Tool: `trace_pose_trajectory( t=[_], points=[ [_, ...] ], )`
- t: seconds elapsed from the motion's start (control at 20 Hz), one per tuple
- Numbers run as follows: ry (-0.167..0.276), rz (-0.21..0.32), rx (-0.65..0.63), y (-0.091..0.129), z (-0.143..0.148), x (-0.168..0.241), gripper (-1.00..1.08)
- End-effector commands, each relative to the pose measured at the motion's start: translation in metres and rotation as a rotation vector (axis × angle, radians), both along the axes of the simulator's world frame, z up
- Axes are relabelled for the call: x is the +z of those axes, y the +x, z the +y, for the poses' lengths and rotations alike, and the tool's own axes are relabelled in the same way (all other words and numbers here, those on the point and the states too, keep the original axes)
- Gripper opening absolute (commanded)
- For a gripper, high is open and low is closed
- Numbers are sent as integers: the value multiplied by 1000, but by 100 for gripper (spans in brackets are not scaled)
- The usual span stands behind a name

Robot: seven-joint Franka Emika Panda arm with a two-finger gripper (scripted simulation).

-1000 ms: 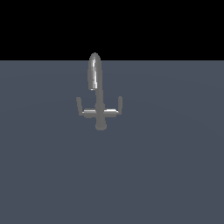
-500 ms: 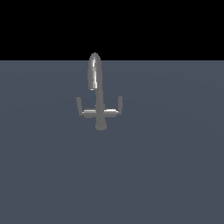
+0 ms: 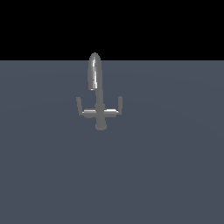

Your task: Turn on the faucet by rotating a designated handle.

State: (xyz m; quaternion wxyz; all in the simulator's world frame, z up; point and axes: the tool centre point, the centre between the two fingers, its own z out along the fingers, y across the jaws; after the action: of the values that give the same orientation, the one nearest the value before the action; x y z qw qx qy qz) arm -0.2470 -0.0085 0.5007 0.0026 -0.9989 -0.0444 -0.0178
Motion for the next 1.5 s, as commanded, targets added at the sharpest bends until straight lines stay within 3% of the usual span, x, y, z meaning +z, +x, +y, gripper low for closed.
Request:
trace_pose_trajectory(
  t=[0.0, 0.6, 1.45],
  points=[
    [-10, 7, 21, 2, 0, -1, -100],
    [-114, 99, 252, 27, -5, -8, -100],
    [-280, 350, 760, 84, -7, -29, -100]
  ],
)
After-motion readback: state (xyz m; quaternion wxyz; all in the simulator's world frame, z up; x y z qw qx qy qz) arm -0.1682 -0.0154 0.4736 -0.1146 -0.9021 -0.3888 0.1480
